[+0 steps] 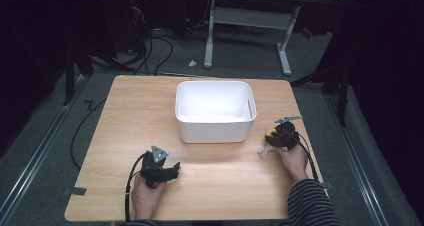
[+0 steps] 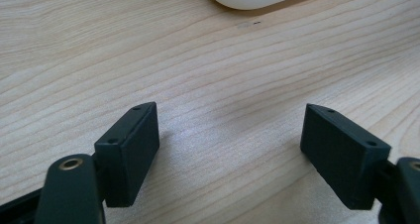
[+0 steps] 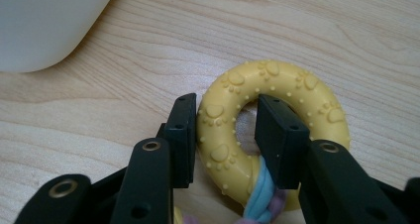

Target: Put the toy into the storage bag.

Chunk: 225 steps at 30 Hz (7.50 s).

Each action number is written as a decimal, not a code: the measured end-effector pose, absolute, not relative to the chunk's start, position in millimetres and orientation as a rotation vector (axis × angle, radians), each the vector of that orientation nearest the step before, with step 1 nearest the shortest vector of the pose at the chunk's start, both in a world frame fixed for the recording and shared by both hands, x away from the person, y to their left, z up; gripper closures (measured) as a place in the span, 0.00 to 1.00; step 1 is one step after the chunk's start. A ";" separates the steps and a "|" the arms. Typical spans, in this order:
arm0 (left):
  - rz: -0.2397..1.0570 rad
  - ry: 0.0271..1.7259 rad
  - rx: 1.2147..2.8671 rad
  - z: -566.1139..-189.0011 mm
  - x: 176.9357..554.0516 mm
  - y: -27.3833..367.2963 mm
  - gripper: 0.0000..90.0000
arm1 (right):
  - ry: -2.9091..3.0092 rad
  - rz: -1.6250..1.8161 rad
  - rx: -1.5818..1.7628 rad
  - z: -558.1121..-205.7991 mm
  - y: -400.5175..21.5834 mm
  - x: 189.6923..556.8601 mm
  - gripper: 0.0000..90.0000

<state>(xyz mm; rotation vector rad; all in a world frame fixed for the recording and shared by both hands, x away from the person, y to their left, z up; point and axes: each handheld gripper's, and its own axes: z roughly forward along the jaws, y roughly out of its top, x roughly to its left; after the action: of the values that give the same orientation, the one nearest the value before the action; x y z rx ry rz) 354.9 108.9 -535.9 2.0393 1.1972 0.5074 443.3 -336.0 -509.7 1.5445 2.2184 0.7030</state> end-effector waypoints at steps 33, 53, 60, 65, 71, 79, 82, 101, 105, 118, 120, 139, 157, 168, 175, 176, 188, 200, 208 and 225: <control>0.500 1.195 2.039 -535.8 355.0 109.8 0.26 | 2.220 0.853 1.458 -474.7 -349.3 421.7 0.78; 0.495 1.195 2.039 -535.6 355.1 110.3 0.26 | 2.226 0.915 1.337 -420.6 -355.4 395.5 0.78; 0.494 1.195 2.038 -535.6 355.1 110.3 0.26 | 2.214 0.918 1.328 -407.7 -359.8 394.7 0.78; 0.494 1.194 2.038 -535.6 355.1 110.4 0.25 | 2.206 0.978 1.317 -392.8 -362.3 397.1 0.78; 0.494 1.193 2.036 -535.7 355.2 110.5 0.26 | 2.221 0.957 1.276 -382.9 -357.9 403.6 0.78; 0.493 1.194 2.035 -535.8 355.2 110.5 0.26 | 2.221 0.959 1.241 -368.2 -350.6 408.8 0.78; 0.493 1.194 2.036 -535.7 355.2 110.6 0.26 | 2.220 0.959 1.228 -361.8 -346.5 410.3 0.78; 0.490 1.193 2.034 -535.7 355.4 110.9 0.26 | 2.220 0.982 1.154 -328.7 -327.4 425.9 0.78; 0.491 1.193 2.034 -535.7 355.4 110.8 0.26 | 2.216 0.996 1.149 -324.2 -324.5 426.3 0.78; 0.492 1.194 2.034 -535.8 355.4 110.7 0.26 | 2.237 1.025 1.123 -315.8 -314.2 434.0 0.78; 0.492 1.194 2.034 -535.8 355.4 110.7 0.26 | 2.239 1.039 1.121 -315.5 -311.7 435.4 0.78; 0.492 1.193 2.035 -535.8 355.4 110.8 0.25 | 2.287 1.062 1.061 -303.7 -268.5 451.3 0.78; 0.494 1.191 2.043 -535.6 355.2 110.7 0.25 | 2.311 1.026 1.056 -305.0 -227.1 472.0 0.78; 0.500 1.188 2.045 -535.6 355.4 110.6 0.25 | 2.299 0.971 1.064 -315.1 -207.3 486.0 0.78; 0.497 1.189 2.044 -535.6 355.3 110.7 0.25 | 2.296 0.943 1.086 -326.3 -198.3 493.8 0.78; 0.497 1.189 2.044 -535.6 355.3 110.7 0.25 | 2.293 0.933 1.095 -329.5 -196.3 495.2 0.78; 0.495 1.190 2.045 -535.6 355.1 110.5 0.25 | 2.307 0.884 1.111 -348.6 -182.9 502.5 0.78; 0.503 1.188 2.048 -535.7 355.1 110.2 0.25 | 2.357 0.879 1.107 -364.8 -170.0 501.1 0.78; 0.497 1.189 2.048 -535.6 355.2 110.5 0.25 | 2.400 0.862 1.072 -371.3 -160.4 491.1 0.78; 0.496 1.196 2.034 -535.8 356.0 110.6 0.26 | 2.481 0.846 1.029 -378.7 -146.9 465.1 0.77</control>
<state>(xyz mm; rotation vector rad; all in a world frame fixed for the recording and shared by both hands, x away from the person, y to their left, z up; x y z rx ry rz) 356.0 110.6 -535.8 2.0344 1.1962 0.4959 465.1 -146.9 -378.7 1.0285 2.4807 0.8464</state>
